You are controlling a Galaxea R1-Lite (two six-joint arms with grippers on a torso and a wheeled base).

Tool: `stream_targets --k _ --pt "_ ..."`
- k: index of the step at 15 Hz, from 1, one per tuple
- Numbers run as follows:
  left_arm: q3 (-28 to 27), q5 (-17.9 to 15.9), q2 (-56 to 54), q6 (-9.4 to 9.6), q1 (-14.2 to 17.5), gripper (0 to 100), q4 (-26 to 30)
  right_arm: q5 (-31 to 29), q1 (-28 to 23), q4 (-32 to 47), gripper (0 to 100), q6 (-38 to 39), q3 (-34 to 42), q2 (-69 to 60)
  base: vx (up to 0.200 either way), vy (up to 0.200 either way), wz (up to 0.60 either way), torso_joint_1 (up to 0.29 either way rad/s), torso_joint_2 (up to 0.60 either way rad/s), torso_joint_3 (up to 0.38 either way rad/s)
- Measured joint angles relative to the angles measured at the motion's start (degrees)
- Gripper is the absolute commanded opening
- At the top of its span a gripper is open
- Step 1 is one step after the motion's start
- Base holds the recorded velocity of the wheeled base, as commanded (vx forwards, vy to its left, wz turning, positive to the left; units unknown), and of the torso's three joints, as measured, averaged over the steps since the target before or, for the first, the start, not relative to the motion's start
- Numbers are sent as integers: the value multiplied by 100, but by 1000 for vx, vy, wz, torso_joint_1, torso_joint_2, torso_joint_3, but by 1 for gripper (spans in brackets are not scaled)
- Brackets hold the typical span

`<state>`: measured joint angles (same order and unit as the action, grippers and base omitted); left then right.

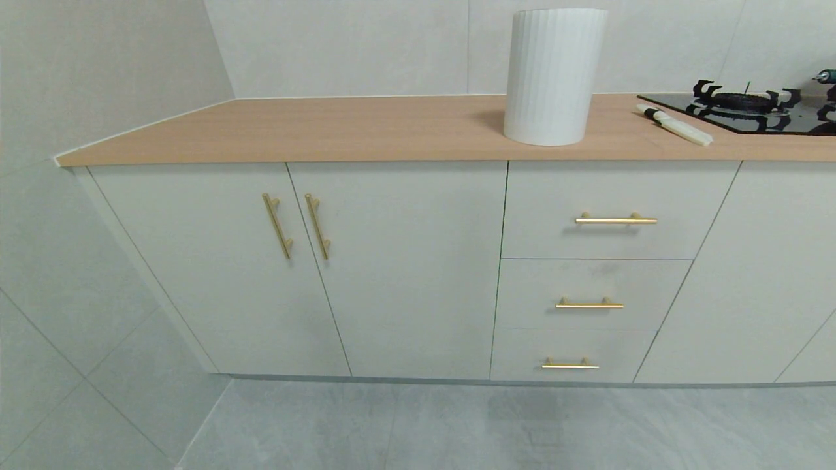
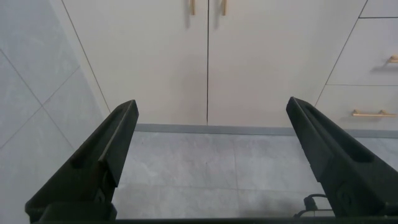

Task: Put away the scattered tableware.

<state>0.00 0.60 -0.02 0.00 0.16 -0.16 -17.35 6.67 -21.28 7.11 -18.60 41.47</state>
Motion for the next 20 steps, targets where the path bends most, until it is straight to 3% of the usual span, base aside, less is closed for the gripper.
stream_targets --k 4,7,11,16,20 --pt "0 0 0 0 0 100 0 -216 -89 2492 100 -618 -463 -2322 0 0 0 0 0 0" --pt "-2 0 0 0 0 100 0 -378 -510 3310 100 -880 -650 -3508 0 0 0 0 0 0" --pt "0 0 0 0 0 100 0 44 -660 3296 100 -545 -44 -4051 0 0 0 0 0 0" --pt "0 0 0 0 0 100 0 862 -667 1677 100 -574 1646 -4152 0 0 0 0 0 0" --pt "0 -2 0 0 0 100 2 1253 -667 2077 100 -633 1831 -4158 0 0 0 0 0 0"
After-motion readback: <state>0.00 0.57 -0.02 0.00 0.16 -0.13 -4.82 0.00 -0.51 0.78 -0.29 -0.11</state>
